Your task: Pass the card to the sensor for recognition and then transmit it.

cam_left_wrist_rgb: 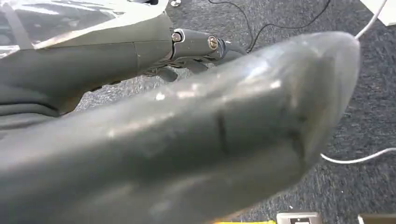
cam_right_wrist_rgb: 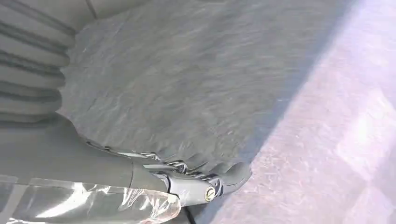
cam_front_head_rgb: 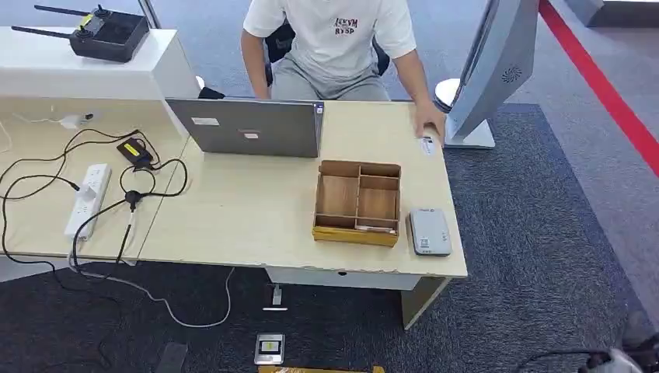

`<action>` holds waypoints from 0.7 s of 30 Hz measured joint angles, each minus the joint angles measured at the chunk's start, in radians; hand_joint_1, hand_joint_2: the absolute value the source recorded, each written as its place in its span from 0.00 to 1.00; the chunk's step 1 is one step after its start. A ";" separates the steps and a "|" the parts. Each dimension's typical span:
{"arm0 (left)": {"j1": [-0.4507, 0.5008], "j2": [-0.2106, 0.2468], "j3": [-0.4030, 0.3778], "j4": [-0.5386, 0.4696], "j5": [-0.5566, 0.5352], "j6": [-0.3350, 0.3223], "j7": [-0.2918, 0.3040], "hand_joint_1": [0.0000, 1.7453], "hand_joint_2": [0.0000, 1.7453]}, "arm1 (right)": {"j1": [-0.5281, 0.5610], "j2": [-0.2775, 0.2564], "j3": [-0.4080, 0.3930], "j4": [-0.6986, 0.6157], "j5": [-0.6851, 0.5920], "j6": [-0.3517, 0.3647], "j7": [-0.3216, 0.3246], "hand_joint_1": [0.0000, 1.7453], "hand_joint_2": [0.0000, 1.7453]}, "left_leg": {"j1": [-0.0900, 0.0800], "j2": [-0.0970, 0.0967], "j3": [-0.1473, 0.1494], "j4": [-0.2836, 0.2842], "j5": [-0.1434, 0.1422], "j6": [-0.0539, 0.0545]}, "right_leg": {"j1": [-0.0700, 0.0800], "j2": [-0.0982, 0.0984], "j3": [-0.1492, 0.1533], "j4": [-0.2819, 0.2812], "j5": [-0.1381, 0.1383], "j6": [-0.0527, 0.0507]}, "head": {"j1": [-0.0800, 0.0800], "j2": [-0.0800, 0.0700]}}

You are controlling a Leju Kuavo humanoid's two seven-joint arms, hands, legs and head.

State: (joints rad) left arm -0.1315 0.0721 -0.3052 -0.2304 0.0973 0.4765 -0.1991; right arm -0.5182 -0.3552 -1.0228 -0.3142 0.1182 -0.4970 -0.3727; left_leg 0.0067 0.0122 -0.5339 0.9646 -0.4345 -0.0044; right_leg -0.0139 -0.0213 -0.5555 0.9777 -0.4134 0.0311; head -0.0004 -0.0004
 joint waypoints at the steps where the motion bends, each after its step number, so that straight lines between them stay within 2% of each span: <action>1: 0.000 0.000 0.000 0.000 0.007 0.001 -0.001 0.00 0.00 | -0.017 -0.005 0.015 -0.027 -0.074 -0.012 0.009 0.00 1.00 | 0.000 -0.001 0.000 0.000 0.000 0.000 | 0.000 0.000 0.000 0.000 0.000 0.000 | 0.000 0.000; 5: -0.001 -0.001 -0.001 0.000 0.026 0.004 -0.002 0.00 0.00 | -0.055 -0.017 0.143 -0.140 -0.322 -0.070 0.055 0.00 1.00 | 0.000 -0.001 0.000 0.000 0.000 0.000 | 0.000 0.000 0.000 0.000 0.000 0.000 | 0.000 0.000; 9: -0.003 -0.002 -0.012 0.000 0.033 0.004 -0.004 0.00 0.00 | -0.063 -0.019 0.302 -0.259 -0.431 -0.078 0.071 0.00 1.00 | -0.001 -0.001 -0.002 0.000 0.000 0.000 | -0.001 0.000 0.000 0.001 0.000 0.000 | 0.000 0.000; 12: -0.004 -0.002 -0.017 0.000 0.038 0.002 -0.006 0.00 0.00 | -0.065 -0.020 0.427 -0.351 -0.491 -0.060 0.112 0.00 1.00 | 0.000 -0.001 -0.002 0.000 0.000 0.000 | 0.000 0.000 0.000 0.001 0.000 0.000 | 0.000 0.000; 16: -0.004 -0.002 -0.027 0.000 0.038 0.001 -0.014 0.00 0.00 | -0.063 -0.014 0.565 -0.457 -0.469 -0.017 0.134 0.00 1.00 | 0.000 -0.001 -0.002 0.000 0.001 0.000 | 0.000 0.000 0.000 0.001 0.000 0.000 | 0.000 0.000; 21: -0.004 -0.002 -0.049 0.000 0.018 0.006 -0.032 0.00 0.00 | -0.056 -0.011 0.739 -0.610 -0.283 0.023 0.176 0.00 1.00 | 0.000 -0.001 -0.001 0.000 0.001 0.000 | 0.000 0.000 -0.001 0.001 0.000 0.000 | 0.000 0.000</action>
State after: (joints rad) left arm -0.1360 0.0698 -0.3544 -0.2300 0.1152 0.4826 -0.2312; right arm -0.5743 -0.3666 -0.2839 -0.9245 -0.1650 -0.4741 -0.1972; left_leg 0.0064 0.0111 -0.5353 0.9645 -0.4333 -0.0046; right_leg -0.0142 -0.0216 -0.5563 0.9786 -0.4134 0.0311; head -0.0004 -0.0004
